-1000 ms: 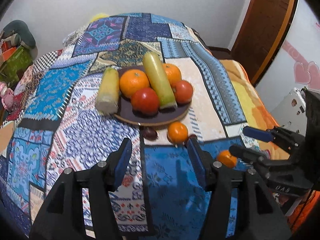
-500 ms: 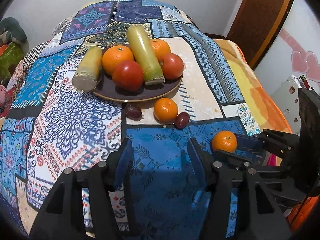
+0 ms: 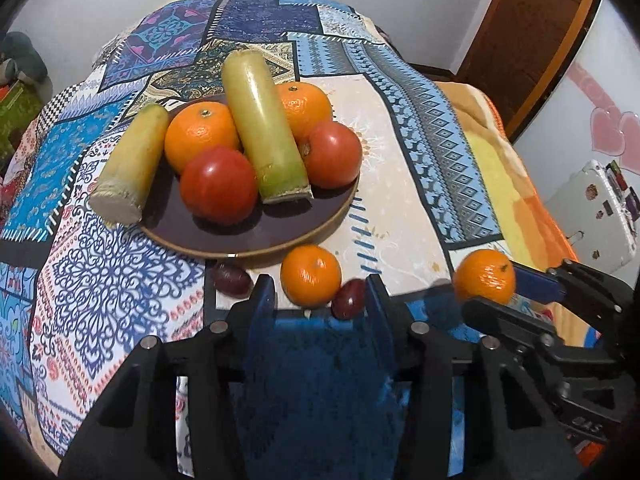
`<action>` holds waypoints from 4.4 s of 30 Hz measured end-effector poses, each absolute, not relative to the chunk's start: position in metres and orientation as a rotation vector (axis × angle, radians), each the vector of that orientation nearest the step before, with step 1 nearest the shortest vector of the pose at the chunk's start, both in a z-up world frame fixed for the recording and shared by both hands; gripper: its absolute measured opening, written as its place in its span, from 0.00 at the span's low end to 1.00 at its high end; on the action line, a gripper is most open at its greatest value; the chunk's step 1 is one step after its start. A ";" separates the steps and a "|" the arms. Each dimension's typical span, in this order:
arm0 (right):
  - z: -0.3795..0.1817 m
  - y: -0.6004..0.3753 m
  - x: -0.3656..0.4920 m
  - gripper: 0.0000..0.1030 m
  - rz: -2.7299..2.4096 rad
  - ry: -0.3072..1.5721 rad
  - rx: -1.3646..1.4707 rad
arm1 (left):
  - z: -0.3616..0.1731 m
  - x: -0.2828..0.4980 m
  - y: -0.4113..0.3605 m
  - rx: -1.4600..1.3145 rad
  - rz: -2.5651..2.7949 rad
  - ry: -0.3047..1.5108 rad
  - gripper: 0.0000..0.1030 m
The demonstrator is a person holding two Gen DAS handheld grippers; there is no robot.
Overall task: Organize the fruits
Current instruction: 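Grasp a small mandarin with the right tool while the left tool grasps another mandarin, then place the mandarin on the plate with the right tool while the left tool places its mandarin, then grasp a dark red date with the right tool while the left tool grasps another date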
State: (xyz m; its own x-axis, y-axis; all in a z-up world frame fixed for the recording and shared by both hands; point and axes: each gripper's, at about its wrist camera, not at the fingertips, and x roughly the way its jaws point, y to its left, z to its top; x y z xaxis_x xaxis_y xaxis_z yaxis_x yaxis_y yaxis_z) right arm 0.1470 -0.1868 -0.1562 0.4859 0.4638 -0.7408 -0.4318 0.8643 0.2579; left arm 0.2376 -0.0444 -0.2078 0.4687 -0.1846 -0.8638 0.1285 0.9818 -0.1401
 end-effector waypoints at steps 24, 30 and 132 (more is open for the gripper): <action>-0.157 -0.191 0.152 0.34 0.538 0.918 0.051 | -0.216 0.252 -0.043 -0.055 -0.167 1.075 0.34; -0.149 -0.189 0.159 0.34 0.535 0.896 0.054 | -0.187 0.241 -0.024 -0.082 -0.159 1.009 0.34; -0.182 -0.119 0.183 0.24 0.612 1.003 -0.049 | -0.201 0.225 0.016 0.004 -0.160 1.039 0.45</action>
State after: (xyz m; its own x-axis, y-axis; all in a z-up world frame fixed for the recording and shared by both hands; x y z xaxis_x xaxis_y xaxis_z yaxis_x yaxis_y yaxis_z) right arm 0.1829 -0.1186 -0.1824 0.3855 0.4586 -0.8006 -0.5023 0.8322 0.2348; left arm 0.2253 0.0162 -0.2006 0.4966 -0.1304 -0.8581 0.1342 0.9883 -0.0726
